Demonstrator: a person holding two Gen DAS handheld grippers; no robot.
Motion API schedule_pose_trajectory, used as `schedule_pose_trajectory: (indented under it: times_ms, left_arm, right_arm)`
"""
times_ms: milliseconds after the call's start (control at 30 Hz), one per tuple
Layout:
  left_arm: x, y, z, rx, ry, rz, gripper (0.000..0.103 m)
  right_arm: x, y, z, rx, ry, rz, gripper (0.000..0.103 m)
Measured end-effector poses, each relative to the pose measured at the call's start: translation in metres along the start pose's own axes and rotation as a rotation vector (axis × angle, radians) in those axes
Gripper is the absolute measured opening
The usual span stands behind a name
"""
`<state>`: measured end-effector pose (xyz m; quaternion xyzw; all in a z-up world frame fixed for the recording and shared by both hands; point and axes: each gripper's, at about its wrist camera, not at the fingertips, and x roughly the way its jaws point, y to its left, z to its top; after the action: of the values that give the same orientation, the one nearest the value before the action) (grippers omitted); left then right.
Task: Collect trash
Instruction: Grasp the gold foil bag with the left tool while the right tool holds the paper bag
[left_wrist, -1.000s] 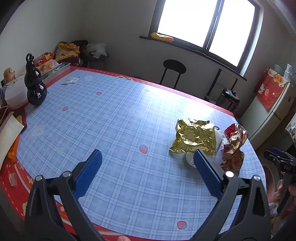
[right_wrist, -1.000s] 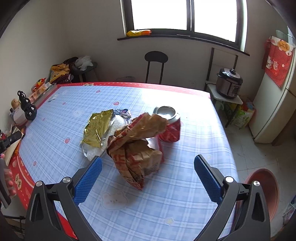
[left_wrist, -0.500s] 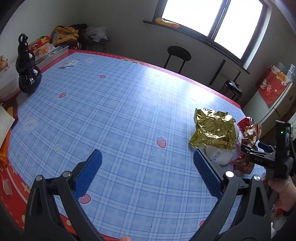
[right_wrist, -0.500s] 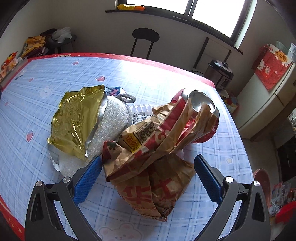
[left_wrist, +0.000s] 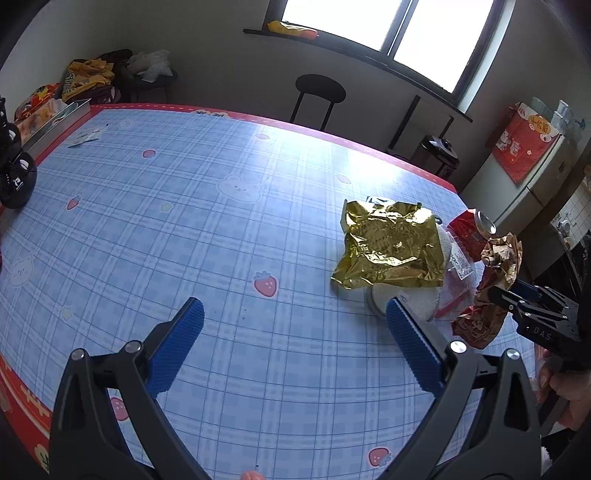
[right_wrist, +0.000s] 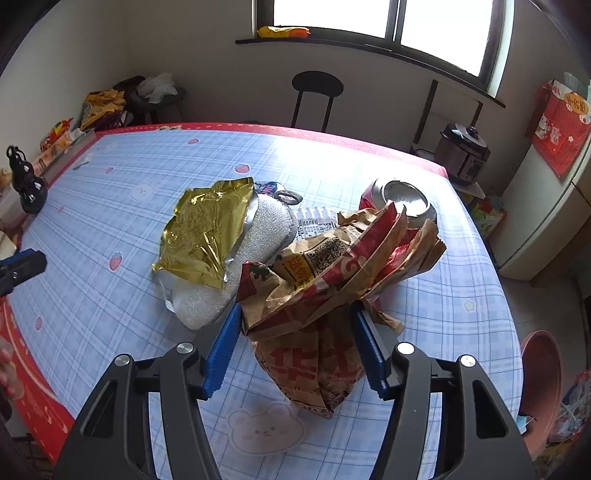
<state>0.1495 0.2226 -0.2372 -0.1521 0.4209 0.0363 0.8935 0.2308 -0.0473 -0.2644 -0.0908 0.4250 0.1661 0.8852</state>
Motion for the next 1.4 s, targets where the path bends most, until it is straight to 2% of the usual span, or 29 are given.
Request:
schedule_pose_trajectory:
  times_ms: [133,333,500,567,633,700,867,1100,1267,1400]
  left_arm:
    - [0.013,-0.023,0.006,0.026,0.018,-0.038,0.097]
    - [0.042,-0.069,0.021,0.101,0.022,-0.103,0.097]
    - [0.072,-0.092,0.011,0.301,0.011,-0.004,0.096]
    - [0.083,-0.086,0.006,0.322,0.026,0.026,0.095]
    - [0.090,-0.077,0.003,0.316,0.038,0.038,0.087]
    - [0.098,-0.074,0.003,0.326,0.044,0.042,0.083]
    - [0.116,-0.081,-0.004,0.452,0.058,0.094,0.077]
    - [0.123,-0.091,0.001,0.535,0.000,0.129,0.076]
    - [0.135,-0.103,0.002,0.641,-0.018,0.150,0.071]
    - [0.144,-0.107,0.007,0.663,-0.022,0.148,0.064]
  right_arm:
    - [-0.019,-0.015,-0.008,0.037,-0.029,0.015,0.059]
    - [-0.033,-0.045,-0.019,0.095,-0.037,-0.010,0.059]
    - [-0.041,-0.076,-0.030,0.158,-0.037,-0.028,0.059]
    - [-0.043,-0.085,-0.035,0.179,-0.036,-0.037,0.059]
    - [-0.042,-0.094,-0.039,0.205,-0.028,-0.044,0.059]
    - [-0.039,-0.101,-0.043,0.230,-0.017,-0.045,0.059]
    - [-0.036,-0.106,-0.044,0.242,-0.008,-0.050,0.059]
    - [-0.036,-0.103,-0.042,0.227,-0.010,-0.050,0.059]
    - [-0.037,-0.104,-0.041,0.228,-0.005,-0.056,0.059]
    - [-0.037,-0.107,-0.043,0.239,0.006,-0.068,0.059]
